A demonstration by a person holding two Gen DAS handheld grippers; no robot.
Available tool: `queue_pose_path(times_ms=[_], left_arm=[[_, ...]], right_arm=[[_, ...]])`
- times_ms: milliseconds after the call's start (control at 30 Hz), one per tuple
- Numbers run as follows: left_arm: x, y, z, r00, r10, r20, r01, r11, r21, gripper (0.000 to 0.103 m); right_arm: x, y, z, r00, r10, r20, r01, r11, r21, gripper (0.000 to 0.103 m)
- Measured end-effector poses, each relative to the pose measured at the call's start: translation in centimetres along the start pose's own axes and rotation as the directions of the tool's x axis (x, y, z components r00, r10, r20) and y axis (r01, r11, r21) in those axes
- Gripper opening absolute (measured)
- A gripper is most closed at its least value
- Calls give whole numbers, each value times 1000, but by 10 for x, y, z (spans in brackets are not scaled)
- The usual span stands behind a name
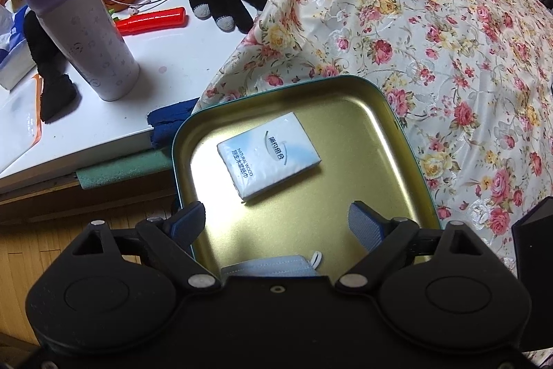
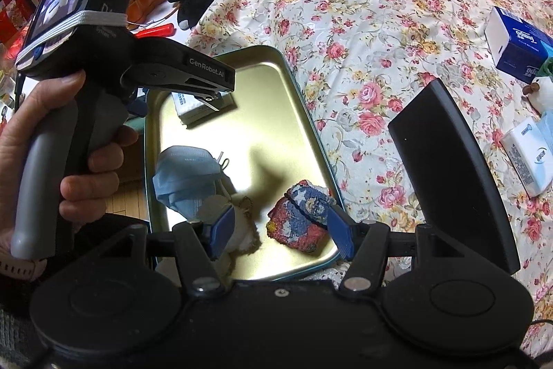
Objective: Organize soft objects
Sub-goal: 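Lower the white plush bear into the tin tray and open the right gripper, then move the right tool to the beige crocheted lace while the left tool approaches the white wipes pack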
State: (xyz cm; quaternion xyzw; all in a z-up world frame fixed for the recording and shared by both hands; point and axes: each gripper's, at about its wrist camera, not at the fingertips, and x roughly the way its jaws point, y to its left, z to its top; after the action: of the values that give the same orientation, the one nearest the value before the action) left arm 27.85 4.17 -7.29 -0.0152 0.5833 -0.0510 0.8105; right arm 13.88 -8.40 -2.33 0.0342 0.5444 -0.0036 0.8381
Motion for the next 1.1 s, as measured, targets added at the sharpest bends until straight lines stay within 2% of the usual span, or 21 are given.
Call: queue_pose_path(times_ms=[233, 400, 567, 967, 1100], left_arm=[[-1, 0, 0, 1000, 6, 6, -6, 1000, 4, 87], [-2, 0, -2, 999, 35, 21, -36, 999, 22, 87], [-4, 2, -4, 996, 74, 44, -75, 996, 38, 87], [-10, 12, -11, 995, 84, 60, -86, 996, 38, 87], [-9, 16, -11, 995, 87, 52, -89, 995, 34, 87]], right_arm=[[-5, 6, -2, 1000, -18, 3, 18, 1000, -8, 58], [-15, 6, -3, 999, -28, 23, 28, 1000, -2, 58], [-32, 6, -6, 998, -46, 49, 45, 999, 8, 58], [-84, 9, -1, 980, -121, 156, 115, 992, 45, 58], [-94, 8, 3, 979, -129, 157, 118, 990, 75, 58]])
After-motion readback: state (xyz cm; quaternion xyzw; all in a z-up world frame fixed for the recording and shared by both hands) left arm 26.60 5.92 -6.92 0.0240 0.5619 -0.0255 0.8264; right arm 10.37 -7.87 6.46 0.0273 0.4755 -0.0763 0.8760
